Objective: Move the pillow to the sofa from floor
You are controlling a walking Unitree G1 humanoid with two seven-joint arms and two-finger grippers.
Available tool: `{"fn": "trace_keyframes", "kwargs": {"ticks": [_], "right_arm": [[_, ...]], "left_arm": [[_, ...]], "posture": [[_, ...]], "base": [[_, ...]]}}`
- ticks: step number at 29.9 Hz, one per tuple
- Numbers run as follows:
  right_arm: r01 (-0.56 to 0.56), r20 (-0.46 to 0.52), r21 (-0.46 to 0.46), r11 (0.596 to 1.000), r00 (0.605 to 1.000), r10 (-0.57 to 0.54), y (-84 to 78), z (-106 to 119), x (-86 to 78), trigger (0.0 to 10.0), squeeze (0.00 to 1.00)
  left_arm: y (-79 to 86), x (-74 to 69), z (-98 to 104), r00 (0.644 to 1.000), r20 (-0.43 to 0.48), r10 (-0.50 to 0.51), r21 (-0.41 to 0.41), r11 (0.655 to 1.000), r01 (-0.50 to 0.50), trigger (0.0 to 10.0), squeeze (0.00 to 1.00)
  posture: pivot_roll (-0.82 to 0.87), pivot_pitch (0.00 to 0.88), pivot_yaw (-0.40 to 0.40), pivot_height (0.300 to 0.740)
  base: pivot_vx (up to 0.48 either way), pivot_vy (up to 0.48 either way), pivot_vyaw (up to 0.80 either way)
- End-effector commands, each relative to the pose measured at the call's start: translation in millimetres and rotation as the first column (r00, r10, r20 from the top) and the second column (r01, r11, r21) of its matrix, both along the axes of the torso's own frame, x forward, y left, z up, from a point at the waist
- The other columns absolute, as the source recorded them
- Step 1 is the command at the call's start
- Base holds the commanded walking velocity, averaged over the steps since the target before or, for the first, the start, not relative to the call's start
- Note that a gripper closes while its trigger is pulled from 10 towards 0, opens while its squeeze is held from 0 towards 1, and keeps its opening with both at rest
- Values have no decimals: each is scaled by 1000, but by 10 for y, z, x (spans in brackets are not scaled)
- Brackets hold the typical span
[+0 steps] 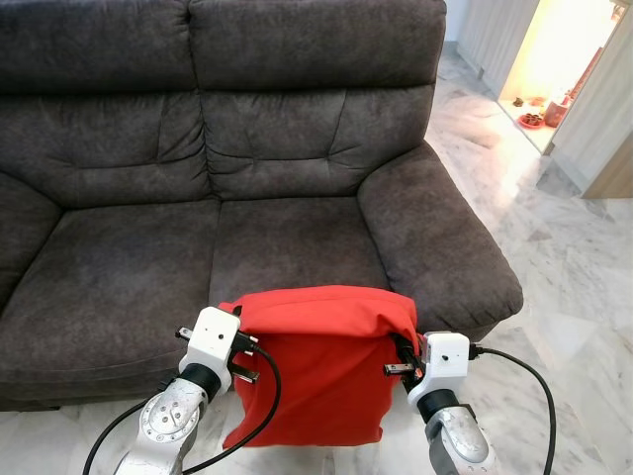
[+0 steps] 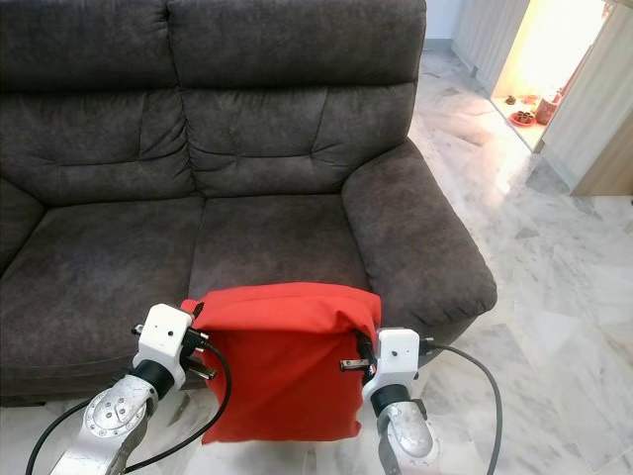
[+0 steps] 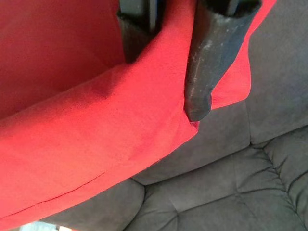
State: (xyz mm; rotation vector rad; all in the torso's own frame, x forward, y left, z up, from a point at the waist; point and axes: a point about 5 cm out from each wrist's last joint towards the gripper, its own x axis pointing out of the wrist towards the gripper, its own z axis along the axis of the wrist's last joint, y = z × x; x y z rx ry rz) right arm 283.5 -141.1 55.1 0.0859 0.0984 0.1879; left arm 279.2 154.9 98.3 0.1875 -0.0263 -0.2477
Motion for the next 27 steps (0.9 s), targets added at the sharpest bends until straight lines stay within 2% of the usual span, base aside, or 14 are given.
{"fn": "trace_keyframes", "kwargs": {"ticks": [1,5,6,10,15,17,19,24,27], "right_arm": [[12,131,-13,1000,991,-10,-85,248,79,10000,0],[23,175,-47,999,985,-15,-109,321,110,10000,0],[48,200,-24,999,979,-42,-146,368,128,10000,0],[44,259,-2,999,965,-42,-161,492,141,10000,0],[48,272,6,999,961,-47,-172,528,154,10000,0],[29,277,1,1000,961,-28,-154,535,162,10000,0],[7,282,-21,1000,959,0,-117,541,159,10000,0],[28,281,-14,1000,959,-23,-139,549,163,10000,0],[-14,285,-46,999,958,27,-79,552,167,10000,0]], "left_arm": [[165,23,212,987,111,116,-24,993,-114,10000,0],[249,24,217,975,123,187,-1,982,-189,10000,0],[306,23,204,966,125,226,16,973,-230,10000,0],[386,3,269,947,164,275,9,960,-281,10000,0],[393,7,326,940,197,278,7,958,-285,10000,0],[390,22,336,942,201,270,34,959,-282,10000,0],[399,36,345,938,203,279,26,957,-291,10000,0],[396,44,372,937,214,277,42,955,-292,10000,0],[425,57,345,932,199,302,51,947,-317,10000,0]], "posture": [[26,119,21,740],[25,119,23,740],[24,119,23,740],[21,123,26,740],[22,122,27,740],[17,122,28,740],[14,119,29,740],[17,111,33,740],[12,105,34,740]], "base": [[0,0,0],[0,0,0],[0,0,0],[0,0,0],[0,0,0],[0,0,0],[0,0,0],[0,0,0],[0,0,0]]}}
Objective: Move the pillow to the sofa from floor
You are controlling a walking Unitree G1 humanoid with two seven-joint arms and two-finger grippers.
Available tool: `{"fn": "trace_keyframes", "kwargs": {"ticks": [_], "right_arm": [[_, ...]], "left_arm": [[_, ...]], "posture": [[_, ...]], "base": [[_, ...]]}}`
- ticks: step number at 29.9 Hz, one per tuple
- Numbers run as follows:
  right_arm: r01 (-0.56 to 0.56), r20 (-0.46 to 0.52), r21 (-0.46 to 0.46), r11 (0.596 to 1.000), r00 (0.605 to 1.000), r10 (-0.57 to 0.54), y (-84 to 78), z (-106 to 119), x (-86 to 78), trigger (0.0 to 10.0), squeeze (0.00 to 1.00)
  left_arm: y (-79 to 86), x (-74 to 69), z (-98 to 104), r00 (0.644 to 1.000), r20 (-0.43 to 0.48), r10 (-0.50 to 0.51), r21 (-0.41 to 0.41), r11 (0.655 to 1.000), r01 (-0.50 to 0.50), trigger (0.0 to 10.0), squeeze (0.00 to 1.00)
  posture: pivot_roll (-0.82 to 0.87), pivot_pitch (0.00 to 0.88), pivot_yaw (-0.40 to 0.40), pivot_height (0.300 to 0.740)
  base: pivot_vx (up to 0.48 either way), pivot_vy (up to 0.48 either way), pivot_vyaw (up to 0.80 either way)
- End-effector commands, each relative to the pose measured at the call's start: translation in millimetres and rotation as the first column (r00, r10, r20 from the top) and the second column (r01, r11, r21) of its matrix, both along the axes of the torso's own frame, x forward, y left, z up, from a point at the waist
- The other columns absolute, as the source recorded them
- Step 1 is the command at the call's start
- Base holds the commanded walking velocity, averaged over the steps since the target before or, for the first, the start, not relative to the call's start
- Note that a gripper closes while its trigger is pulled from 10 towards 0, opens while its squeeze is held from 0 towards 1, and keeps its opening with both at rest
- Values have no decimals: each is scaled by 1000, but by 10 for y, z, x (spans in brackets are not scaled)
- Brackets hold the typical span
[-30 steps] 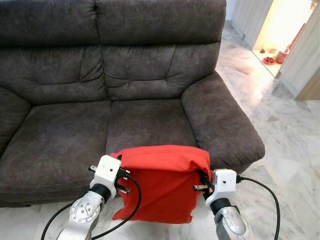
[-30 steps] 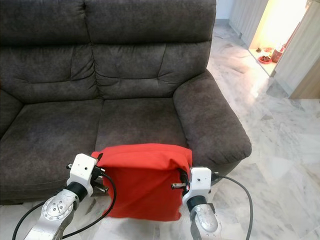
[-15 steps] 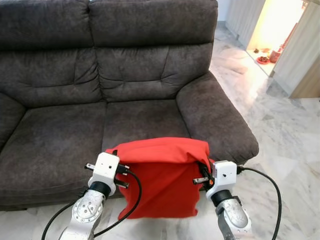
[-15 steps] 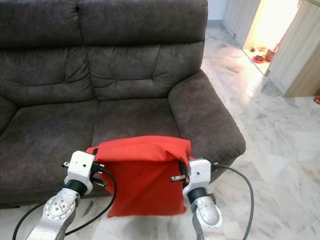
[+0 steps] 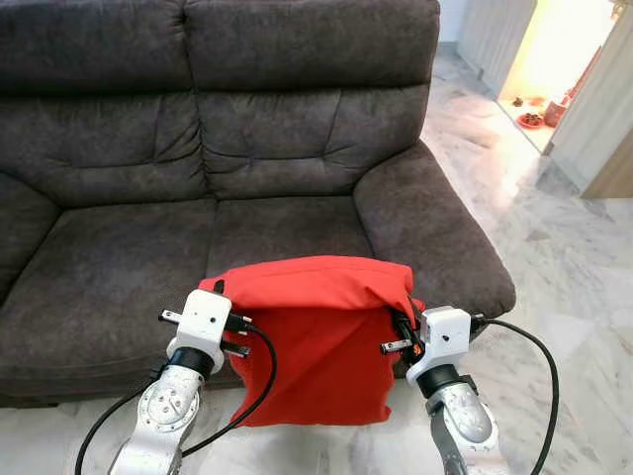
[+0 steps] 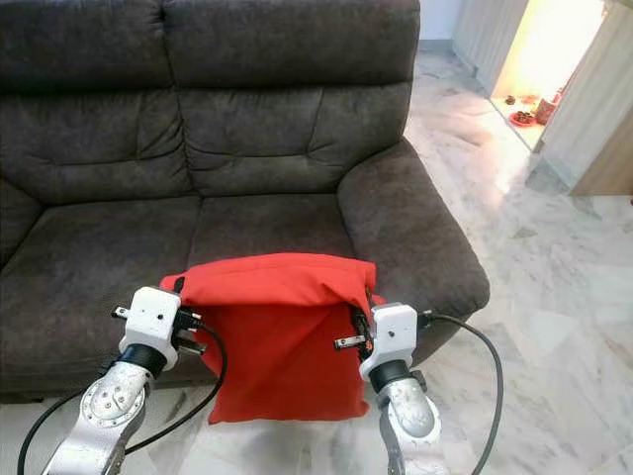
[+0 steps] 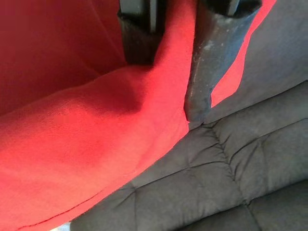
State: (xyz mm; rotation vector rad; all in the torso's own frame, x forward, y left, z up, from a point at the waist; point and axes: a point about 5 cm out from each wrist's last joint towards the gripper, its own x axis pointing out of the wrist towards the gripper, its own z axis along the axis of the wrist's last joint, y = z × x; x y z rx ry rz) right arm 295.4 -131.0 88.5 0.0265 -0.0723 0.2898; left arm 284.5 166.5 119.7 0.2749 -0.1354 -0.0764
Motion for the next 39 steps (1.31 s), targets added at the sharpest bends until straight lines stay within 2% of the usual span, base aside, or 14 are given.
{"fn": "trace_keyframes", "kwargs": {"ticks": [1,10,31,35,36,37,39], "right_arm": [[70,113,7,997,991,-71,-170,218,48,10000,0],[79,107,14,997,991,-80,-163,206,59,10000,0],[73,107,18,997,991,-75,-140,228,74,10000,0],[82,158,31,996,984,-86,-128,363,115,10000,0],[70,201,34,997,977,-75,-100,482,142,10000,0],[70,201,34,997,977,-75,-100,482,142,10000,0],[51,258,40,998,964,-60,-60,655,182,10000,0]], "left_arm": [[308,5,134,986,65,153,-3,988,-154,10000,0],[275,19,170,987,78,138,-22,990,-137,10000,0],[268,28,207,988,82,131,-34,991,-129,10000,0],[301,50,272,985,105,140,-35,990,-137,10000,0],[324,68,320,982,119,148,-37,989,-144,10000,0],[324,68,320,982,119,148,-37,989,-144,10000,0],[354,103,444,975,157,156,-39,988,-152,10000,0]], "posture": [[12,102,34,740],[21,87,34,740],[32,114,35,740],[36,117,38,740],[35,117,39,740],[35,117,39,740],[34,118,38,740]], "base": [[0,0,0],[0,0,0],[273,0,0],[300,0,0],[300,0,0],[300,0,0],[300,0,0]]}}
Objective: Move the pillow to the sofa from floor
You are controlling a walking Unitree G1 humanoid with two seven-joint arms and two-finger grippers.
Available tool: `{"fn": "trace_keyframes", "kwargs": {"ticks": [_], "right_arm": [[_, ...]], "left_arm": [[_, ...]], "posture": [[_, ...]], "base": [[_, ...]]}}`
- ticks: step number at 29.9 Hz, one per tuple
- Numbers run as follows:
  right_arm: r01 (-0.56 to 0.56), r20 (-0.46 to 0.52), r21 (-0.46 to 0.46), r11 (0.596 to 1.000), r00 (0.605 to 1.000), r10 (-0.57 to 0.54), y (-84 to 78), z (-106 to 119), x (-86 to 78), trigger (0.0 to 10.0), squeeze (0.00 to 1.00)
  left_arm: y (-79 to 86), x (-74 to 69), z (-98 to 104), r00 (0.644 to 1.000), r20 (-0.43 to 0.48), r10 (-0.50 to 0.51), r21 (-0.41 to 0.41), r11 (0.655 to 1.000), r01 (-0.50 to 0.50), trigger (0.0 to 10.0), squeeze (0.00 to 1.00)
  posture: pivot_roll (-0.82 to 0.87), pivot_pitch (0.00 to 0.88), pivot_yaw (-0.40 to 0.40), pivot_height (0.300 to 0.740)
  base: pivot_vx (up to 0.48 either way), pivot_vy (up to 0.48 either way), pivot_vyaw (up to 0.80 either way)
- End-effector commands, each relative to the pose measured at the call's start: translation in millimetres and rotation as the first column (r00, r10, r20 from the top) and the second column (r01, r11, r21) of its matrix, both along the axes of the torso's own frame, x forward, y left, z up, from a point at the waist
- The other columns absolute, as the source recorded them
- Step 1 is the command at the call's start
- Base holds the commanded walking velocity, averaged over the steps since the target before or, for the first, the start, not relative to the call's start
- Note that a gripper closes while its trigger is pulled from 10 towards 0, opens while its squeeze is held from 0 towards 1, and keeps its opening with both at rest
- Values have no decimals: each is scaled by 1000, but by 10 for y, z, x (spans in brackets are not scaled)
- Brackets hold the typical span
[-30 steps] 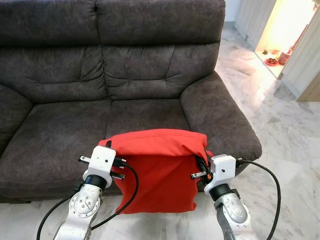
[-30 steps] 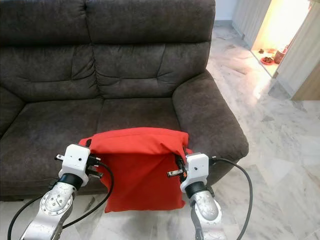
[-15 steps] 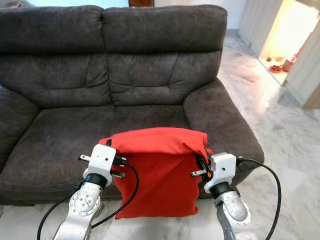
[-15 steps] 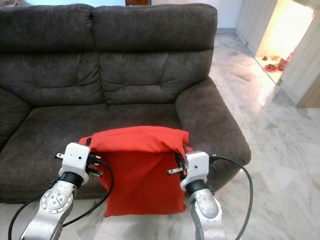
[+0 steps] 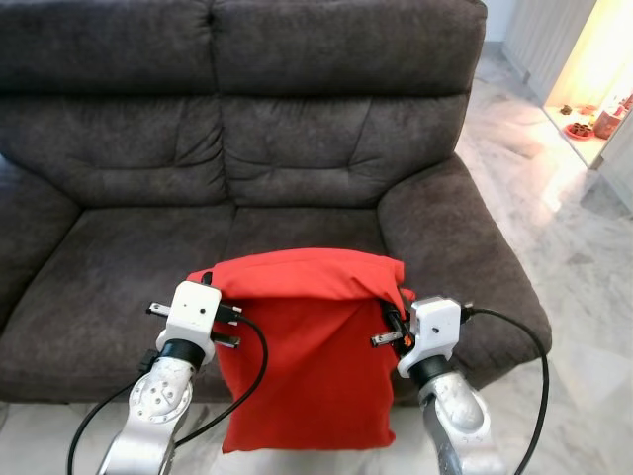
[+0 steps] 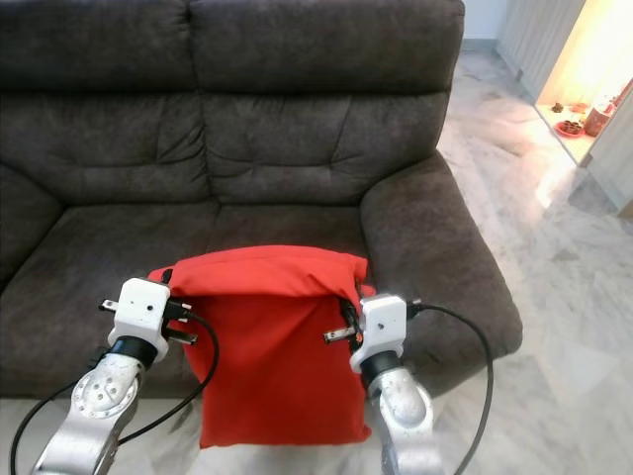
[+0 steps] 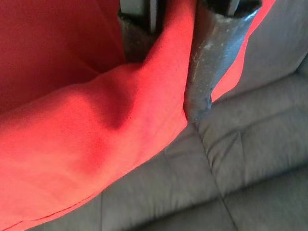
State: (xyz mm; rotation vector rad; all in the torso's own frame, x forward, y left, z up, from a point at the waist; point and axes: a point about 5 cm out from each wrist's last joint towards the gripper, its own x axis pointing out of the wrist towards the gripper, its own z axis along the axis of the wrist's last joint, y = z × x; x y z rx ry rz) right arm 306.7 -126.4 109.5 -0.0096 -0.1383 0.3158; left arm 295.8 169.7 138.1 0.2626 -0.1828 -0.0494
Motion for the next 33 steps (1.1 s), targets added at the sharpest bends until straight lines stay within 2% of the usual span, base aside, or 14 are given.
{"fn": "trace_keyframes", "kwargs": {"ticks": [1,3,8,10,17,21,26,31,33], "right_arm": [[62,205,75,995,976,-76,-95,499,81,10000,0],[42,270,85,995,961,-64,-55,708,122,10000,0],[33,318,93,995,946,-61,-31,873,152,10000,0],[17,356,110,994,933,-55,-4,1023,155,10000,0],[-4,385,117,993,922,-41,36,1133,150,10000,0],[-6,376,113,994,926,-37,35,1122,157,10000,0],[-1,330,108,994,943,-35,46,997,153,10000,0],[-11,334,126,992,942,-32,83,1014,152,10000,0],[-33,357,132,991,934,-17,134,1091,168,10000,0]], "left_arm": [[330,3,310,983,122,139,-22,990,-138,10000,0],[367,58,526,972,185,146,-26,989,-144,10000,0],[409,96,718,959,238,152,-24,988,-151,10000,0],[422,111,883,948,280,153,-23,988,-153,10000,0],[399,108,951,946,290,145,-29,989,-143,10000,0],[392,106,959,947,289,143,-27,990,-141,10000,0],[397,97,951,948,281,149,-26,989,-147,10000,0],[402,96,963,947,285,150,-23,988,-150,10000,0],[399,96,981,945,289,150,-20,988,-151,10000,0]], "posture": [[34,117,37,740],[36,118,38,740],[37,118,38,740],[40,119,38,740],[41,115,36,740],[42,113,37,740],[48,111,36,740],[47,111,35,740],[49,110,32,740]], "base": [[307,0,0],[302,0,0],[304,0,0],[302,0,0],[304,0,0],[305,0,0],[305,0,0],[305,0,0],[309,0,0]]}}
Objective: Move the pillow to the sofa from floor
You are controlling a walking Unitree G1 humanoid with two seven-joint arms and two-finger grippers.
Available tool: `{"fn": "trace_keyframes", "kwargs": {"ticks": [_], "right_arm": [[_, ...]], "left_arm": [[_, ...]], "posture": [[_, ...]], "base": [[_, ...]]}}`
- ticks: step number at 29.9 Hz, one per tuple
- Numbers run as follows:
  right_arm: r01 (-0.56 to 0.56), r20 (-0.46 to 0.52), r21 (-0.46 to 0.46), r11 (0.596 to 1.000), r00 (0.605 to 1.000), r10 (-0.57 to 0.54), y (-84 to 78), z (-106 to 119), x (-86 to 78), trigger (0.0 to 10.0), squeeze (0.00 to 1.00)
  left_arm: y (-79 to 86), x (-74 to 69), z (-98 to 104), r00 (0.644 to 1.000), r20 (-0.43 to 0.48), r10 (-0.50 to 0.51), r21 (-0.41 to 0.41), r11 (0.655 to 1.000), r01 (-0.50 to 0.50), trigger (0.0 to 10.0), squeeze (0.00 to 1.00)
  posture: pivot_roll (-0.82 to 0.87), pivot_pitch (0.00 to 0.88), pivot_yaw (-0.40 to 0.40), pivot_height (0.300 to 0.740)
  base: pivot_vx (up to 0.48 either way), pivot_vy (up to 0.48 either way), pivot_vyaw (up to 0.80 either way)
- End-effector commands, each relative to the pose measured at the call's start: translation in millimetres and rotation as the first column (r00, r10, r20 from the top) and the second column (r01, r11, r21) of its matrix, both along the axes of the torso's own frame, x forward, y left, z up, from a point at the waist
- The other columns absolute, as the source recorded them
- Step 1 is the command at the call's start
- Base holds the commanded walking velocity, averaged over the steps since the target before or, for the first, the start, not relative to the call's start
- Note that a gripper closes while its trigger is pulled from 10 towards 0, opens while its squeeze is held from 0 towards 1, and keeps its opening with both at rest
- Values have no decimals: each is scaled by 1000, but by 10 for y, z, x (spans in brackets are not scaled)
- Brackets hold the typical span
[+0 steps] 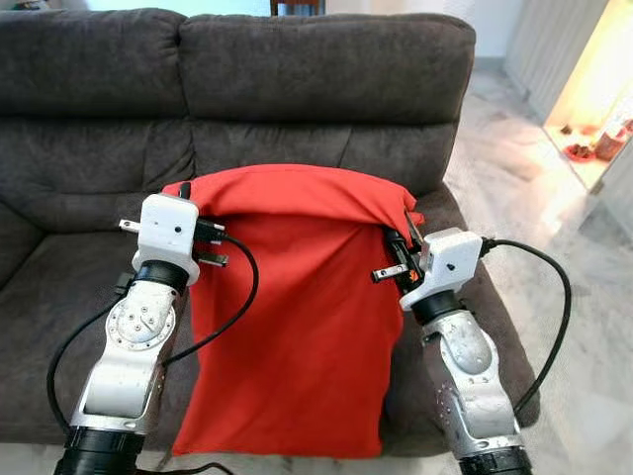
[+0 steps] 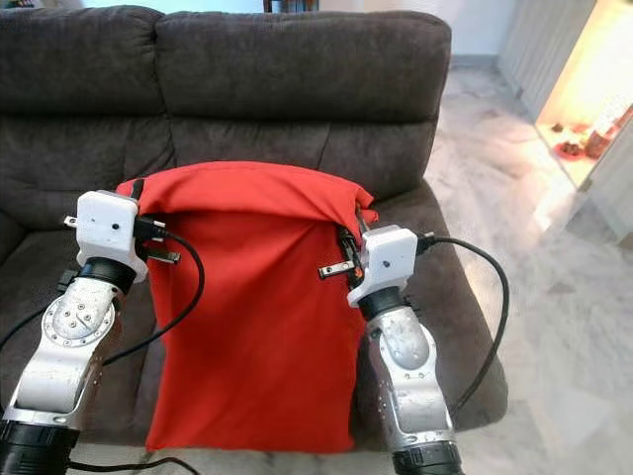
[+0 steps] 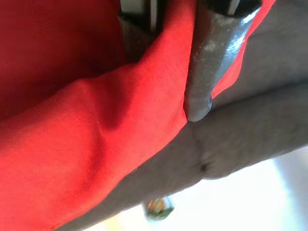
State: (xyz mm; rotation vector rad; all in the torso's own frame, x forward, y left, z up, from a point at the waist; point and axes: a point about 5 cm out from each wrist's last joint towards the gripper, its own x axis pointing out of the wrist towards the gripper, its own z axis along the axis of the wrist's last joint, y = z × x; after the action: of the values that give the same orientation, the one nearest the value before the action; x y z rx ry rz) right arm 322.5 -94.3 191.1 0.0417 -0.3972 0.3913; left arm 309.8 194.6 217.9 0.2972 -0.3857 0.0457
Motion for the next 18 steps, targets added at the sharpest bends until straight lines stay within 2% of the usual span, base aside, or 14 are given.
{"fn": "trace_keyframes", "kwargs": {"ticks": [1,10,12,16,18], "right_arm": [[64,116,71,995,991,-72,-176,292,14,10000,0],[7,161,74,997,987,-19,-60,432,55,10000,0],[3,142,67,998,990,-13,-46,390,71,10000,0],[-6,100,42,999,995,1,-24,264,77,10000,0],[-57,55,11,998,997,57,36,134,39,10000,0]], "left_arm": [[151,-45,191,993,83,82,-31,996,-80,10000,0],[173,-48,246,990,103,99,-33,995,-96,10000,0],[163,-45,214,992,86,89,-36,996,-86,10000,0],[140,-55,133,995,59,79,-18,997,-79,10000,0],[121,-72,57,997,30,65,-9,998,-65,10000,0]], "posture": [[49,110,32,740],[51,110,26,740],[49,110,24,740],[50,110,24,740],[49,114,22,740]], "base": [[311,0,0],[310,0,0],[266,0,0],[0,0,0],[0,0,0]]}}
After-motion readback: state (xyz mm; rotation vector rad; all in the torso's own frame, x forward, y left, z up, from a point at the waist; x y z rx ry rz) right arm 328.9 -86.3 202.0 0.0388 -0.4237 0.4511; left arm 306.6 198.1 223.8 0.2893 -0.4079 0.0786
